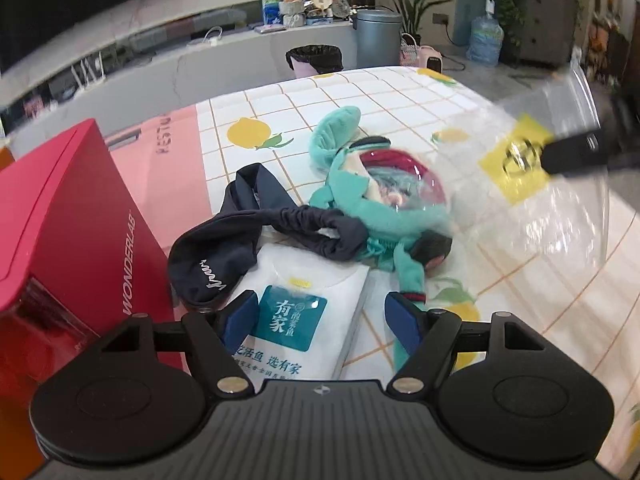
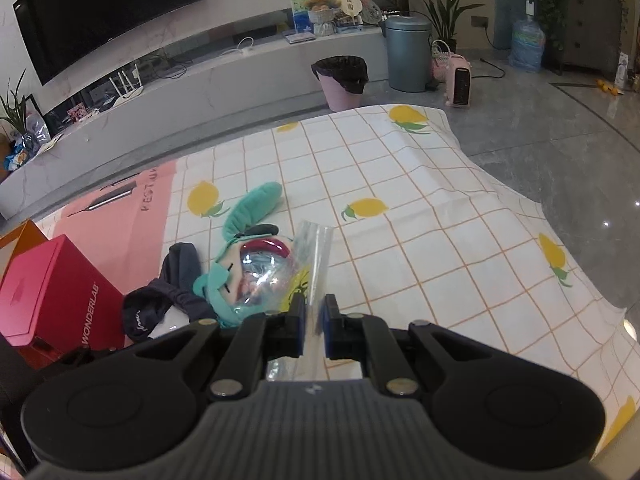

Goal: Organize soft objects
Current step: 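Grasp the clear plastic bag with the right tool and lift it, then close the left tool on the white tissue pack while the right tool holds the plastic bag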

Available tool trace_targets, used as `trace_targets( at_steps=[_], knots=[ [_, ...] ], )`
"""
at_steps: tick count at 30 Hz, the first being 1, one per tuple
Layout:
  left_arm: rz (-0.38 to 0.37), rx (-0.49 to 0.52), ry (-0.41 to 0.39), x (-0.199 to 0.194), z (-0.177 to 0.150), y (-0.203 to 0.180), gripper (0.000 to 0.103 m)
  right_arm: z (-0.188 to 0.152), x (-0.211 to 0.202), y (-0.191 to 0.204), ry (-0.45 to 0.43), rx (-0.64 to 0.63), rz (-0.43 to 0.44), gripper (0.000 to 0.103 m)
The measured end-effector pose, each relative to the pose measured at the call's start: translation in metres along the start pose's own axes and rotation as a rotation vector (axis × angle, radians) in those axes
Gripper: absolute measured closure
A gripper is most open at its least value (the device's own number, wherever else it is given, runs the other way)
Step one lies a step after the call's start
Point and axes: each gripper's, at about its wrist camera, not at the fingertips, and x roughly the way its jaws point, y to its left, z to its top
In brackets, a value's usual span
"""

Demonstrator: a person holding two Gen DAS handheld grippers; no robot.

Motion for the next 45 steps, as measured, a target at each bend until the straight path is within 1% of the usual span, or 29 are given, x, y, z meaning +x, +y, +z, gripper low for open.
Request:
trace_targets(
  at_steps=[3,4,5,11,12,14,16,17,19,20,21,22,25,26,29,30,32,34,36,37,39,40,41,43,45],
  knots=[
    [0.001,0.012,-0.035,-0.004,-0.009,-0.005,0.026,-0.002,0.004,0.0,0.01,-0.019,-0.01,0.096],
    [-0.001,0.017,-0.044,-0.006,-0.011,-0.008,0.031,-0.002,0.005,0.0,0.012,-0.023,-0.009,0.096],
    [-0.005,0.027,-0.051,-0.009,-0.014,-0.011,0.033,-0.002,0.006,-0.001,0.013,-0.024,-0.008,0.096],
    [-0.069,0.043,-0.048,-0.033,-0.034,-0.034,0.034,0.0,0.008,-0.004,0.028,-0.016,0.002,0.096],
    [-0.073,0.039,-0.056,-0.038,-0.038,-0.036,0.037,0.0,0.008,-0.004,0.028,-0.017,0.001,0.096],
    [-0.038,0.039,-0.091,-0.044,-0.044,-0.039,0.039,0.0,0.007,-0.004,0.027,-0.024,-0.001,0.096],
    [-0.01,0.063,-0.143,-0.052,-0.051,-0.038,0.038,0.0,0.007,-0.005,0.029,-0.03,-0.001,0.096],
    [-0.012,0.08,-0.176,-0.056,-0.053,-0.035,0.035,0.0,0.007,-0.006,0.03,-0.034,-0.003,0.096],
    [-0.014,0.122,-0.208,-0.06,-0.052,-0.03,0.02,0.0,0.008,-0.006,0.033,-0.043,-0.009,0.096],
    [-0.004,0.134,-0.211,-0.059,-0.052,-0.029,0.018,0.0,0.009,-0.007,0.034,-0.046,-0.013,0.096],
    [0.01,0.128,-0.203,-0.056,-0.05,-0.027,0.016,0.0,0.009,-0.007,0.034,-0.049,-0.015,0.096],
    [0.012,0.107,-0.18,-0.051,-0.047,-0.023,0.016,0.001,0.009,-0.008,0.035,-0.05,-0.015,0.096],
    [-0.059,0.015,-0.125,-0.039,-0.042,-0.011,0.015,0.001,0.011,-0.006,0.039,-0.059,-0.015,0.096],
    [-0.069,-0.019,-0.106,-0.034,-0.04,-0.008,0.015,0.0,0.012,-0.006,0.042,-0.063,-0.016,0.096],
    [-0.068,-0.117,-0.066,-0.022,-0.036,-0.001,0.014,-0.001,0.013,-0.004,0.048,-0.072,-0.024,0.096],
    [-0.07,-0.133,-0.071,-0.022,-0.037,0.0,0.013,-0.001,0.014,-0.004,0.049,-0.074,-0.026,0.096],
    [-0.061,-0.12,-0.075,-0.019,-0.035,-0.001,0.011,-0.001,0.013,-0.003,0.05,-0.079,-0.028,0.096],
    [-0.029,-0.069,-0.081,-0.015,-0.035,-0.009,0.009,-0.002,0.013,-0.003,0.053,-0.089,-0.028,0.096],
    [-0.033,-0.091,-0.087,-0.013,-0.035,-0.009,0.009,-0.002,0.014,-0.002,0.058,-0.097,-0.032,0.096],
    [-0.032,-0.095,-0.083,-0.013,-0.034,-0.01,0.013,-0.003,0.015,-0.002,0.06,-0.1,-0.035,0.096],
    [-0.037,-0.089,-0.074,-0.014,-0.032,-0.01,0.017,-0.004,0.016,-0.002,0.064,-0.103,-0.04,0.096],
    [-0.039,-0.086,-0.071,-0.015,-0.031,-0.01,0.023,-0.004,0.016,-0.002,0.065,-0.104,-0.042,0.096],
    [-0.042,-0.086,-0.066,-0.015,-0.031,-0.009,0.023,-0.004,0.017,-0.002,0.066,-0.103,-0.045,0.096],
    [-0.043,-0.098,-0.066,-0.017,-0.031,-0.007,0.028,-0.003,0.017,-0.002,0.068,-0.103,-0.047,0.096],
    [-0.049,-0.116,-0.067,-0.019,-0.032,-0.004,0.03,-0.004,0.017,-0.001,0.068,-0.106,-0.047,0.096]
  ],
)
